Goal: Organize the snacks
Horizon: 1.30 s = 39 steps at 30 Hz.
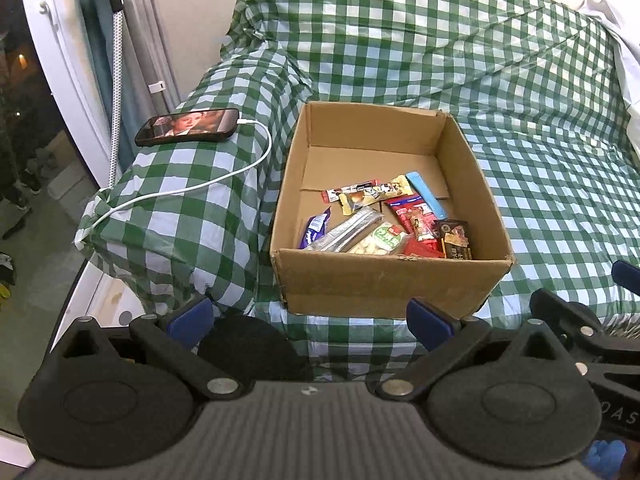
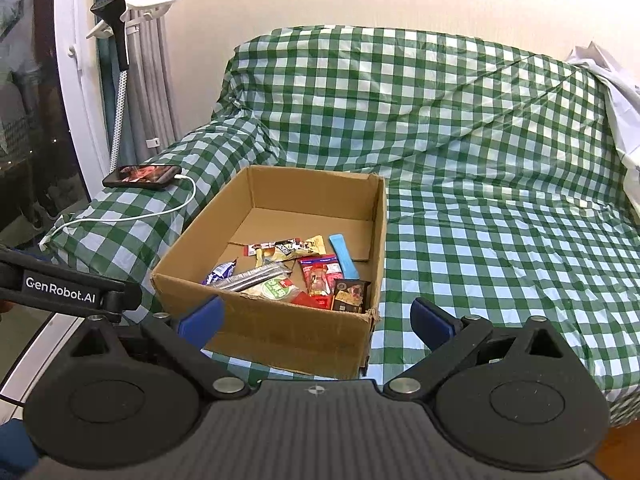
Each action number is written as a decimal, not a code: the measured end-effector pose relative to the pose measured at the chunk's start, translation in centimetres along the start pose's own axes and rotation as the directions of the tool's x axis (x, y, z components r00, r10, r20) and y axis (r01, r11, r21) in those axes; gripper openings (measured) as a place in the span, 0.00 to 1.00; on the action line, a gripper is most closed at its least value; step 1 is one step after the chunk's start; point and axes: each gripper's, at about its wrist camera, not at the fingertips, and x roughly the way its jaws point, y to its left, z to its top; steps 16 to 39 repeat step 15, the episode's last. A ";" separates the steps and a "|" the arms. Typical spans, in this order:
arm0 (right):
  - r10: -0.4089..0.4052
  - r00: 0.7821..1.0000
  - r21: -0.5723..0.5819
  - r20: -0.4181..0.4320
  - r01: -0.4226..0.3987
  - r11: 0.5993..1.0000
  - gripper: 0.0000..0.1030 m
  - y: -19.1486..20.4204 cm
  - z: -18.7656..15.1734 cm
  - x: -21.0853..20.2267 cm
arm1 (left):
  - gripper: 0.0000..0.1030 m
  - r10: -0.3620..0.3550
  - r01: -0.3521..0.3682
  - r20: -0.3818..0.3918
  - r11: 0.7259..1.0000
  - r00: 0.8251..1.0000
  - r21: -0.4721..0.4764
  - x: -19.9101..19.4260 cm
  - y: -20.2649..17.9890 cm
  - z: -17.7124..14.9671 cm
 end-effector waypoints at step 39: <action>0.004 1.000 0.010 -0.005 -0.004 1.000 0.97 -0.2 0.0 -0.2 | 1.00 0.039 -0.039 -0.003 0.999 0.999 -0.011 0.1 0.1 0.0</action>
